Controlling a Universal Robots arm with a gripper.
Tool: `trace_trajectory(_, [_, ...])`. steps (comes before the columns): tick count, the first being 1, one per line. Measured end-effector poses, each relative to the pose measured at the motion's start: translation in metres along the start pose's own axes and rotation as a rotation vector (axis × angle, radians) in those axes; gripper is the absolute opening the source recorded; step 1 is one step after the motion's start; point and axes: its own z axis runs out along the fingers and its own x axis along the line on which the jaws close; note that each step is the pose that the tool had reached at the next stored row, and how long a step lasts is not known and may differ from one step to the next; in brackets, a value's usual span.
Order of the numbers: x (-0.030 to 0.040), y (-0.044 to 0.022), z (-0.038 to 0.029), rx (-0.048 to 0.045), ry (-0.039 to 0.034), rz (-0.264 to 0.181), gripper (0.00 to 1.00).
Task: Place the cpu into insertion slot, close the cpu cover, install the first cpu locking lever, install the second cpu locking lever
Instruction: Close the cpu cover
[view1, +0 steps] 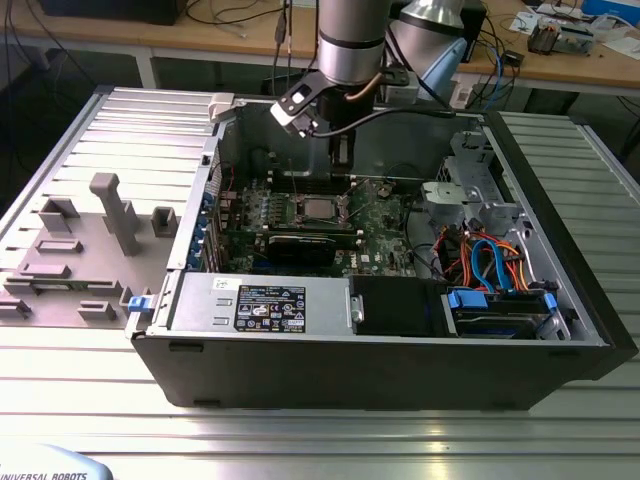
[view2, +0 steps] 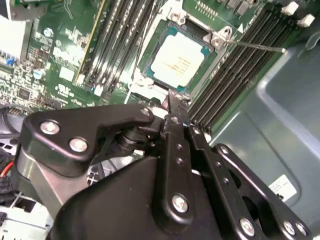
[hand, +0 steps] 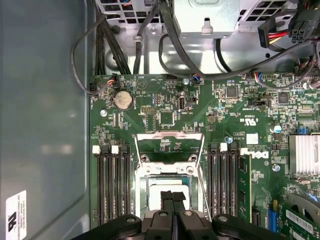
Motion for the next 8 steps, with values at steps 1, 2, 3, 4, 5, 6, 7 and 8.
trace_trajectory(1, [0.0000, 0.0001, -0.0016, 0.0011, 0.0000, 0.000, 0.11])
trace_trajectory(2, [0.0001, 0.0001, -0.0016, 0.0015, 0.0003, 0.000, 0.11])
trace_trajectory(3, [0.0000, 0.0001, -0.0016, 0.0018, 0.0002, 0.000, 0.11])
trace_trajectory(4, [0.0000, 0.0002, -0.0016, 0.0022, 0.0001, 0.000, 0.11])
trace_trajectory(5, [0.0000, 0.0002, -0.0017, 0.0026, 0.0000, 0.000, 0.11])
trace_trajectory(6, [0.0000, 0.0002, -0.0017, 0.0031, 0.0000, 0.000, 0.11])
trace_trajectory(7, [0.0000, 0.0002, -0.0017, 0.0037, 0.0000, 0.000, 0.11])
trace_trajectory(8, [0.0000, 0.0002, -0.0017, 0.0041, 0.0000, 0.000, 0.11])
